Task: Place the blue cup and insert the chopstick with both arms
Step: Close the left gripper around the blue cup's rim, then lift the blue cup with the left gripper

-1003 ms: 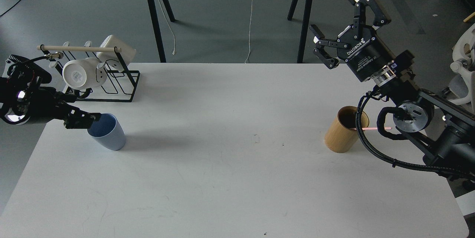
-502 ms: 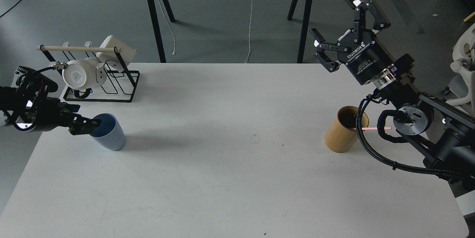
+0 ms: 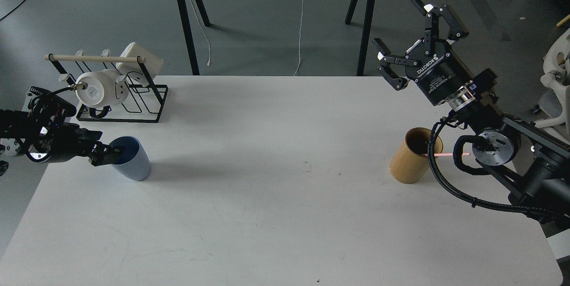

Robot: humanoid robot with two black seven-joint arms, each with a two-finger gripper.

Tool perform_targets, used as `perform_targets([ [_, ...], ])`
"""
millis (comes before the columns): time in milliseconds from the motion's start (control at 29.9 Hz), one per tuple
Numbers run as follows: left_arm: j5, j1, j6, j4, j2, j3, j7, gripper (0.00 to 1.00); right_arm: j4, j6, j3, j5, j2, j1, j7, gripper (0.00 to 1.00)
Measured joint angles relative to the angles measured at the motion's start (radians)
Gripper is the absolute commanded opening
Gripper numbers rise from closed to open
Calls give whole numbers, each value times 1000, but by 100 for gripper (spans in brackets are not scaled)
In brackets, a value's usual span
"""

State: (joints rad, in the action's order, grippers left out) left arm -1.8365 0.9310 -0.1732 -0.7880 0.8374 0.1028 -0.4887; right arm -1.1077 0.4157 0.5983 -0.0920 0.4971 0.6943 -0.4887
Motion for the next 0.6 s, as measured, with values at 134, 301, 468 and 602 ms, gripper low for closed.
perform_targets([
  [134, 7, -2, 18, 24, -19, 4, 0, 59, 0, 0, 0, 0, 1, -9, 0, 99],
  [301, 8, -13, 25, 28, -20, 9, 0, 55, 0, 0, 0, 0, 1, -14, 0, 99],
  [468, 6, -16, 26, 29, -16, 10, 0, 45, 0, 0, 0, 0, 1, -15, 0, 99],
  [602, 4, -17, 27, 28, -16, 11, 0, 34, 0, 0, 0, 0, 2, -16, 0, 99],
])
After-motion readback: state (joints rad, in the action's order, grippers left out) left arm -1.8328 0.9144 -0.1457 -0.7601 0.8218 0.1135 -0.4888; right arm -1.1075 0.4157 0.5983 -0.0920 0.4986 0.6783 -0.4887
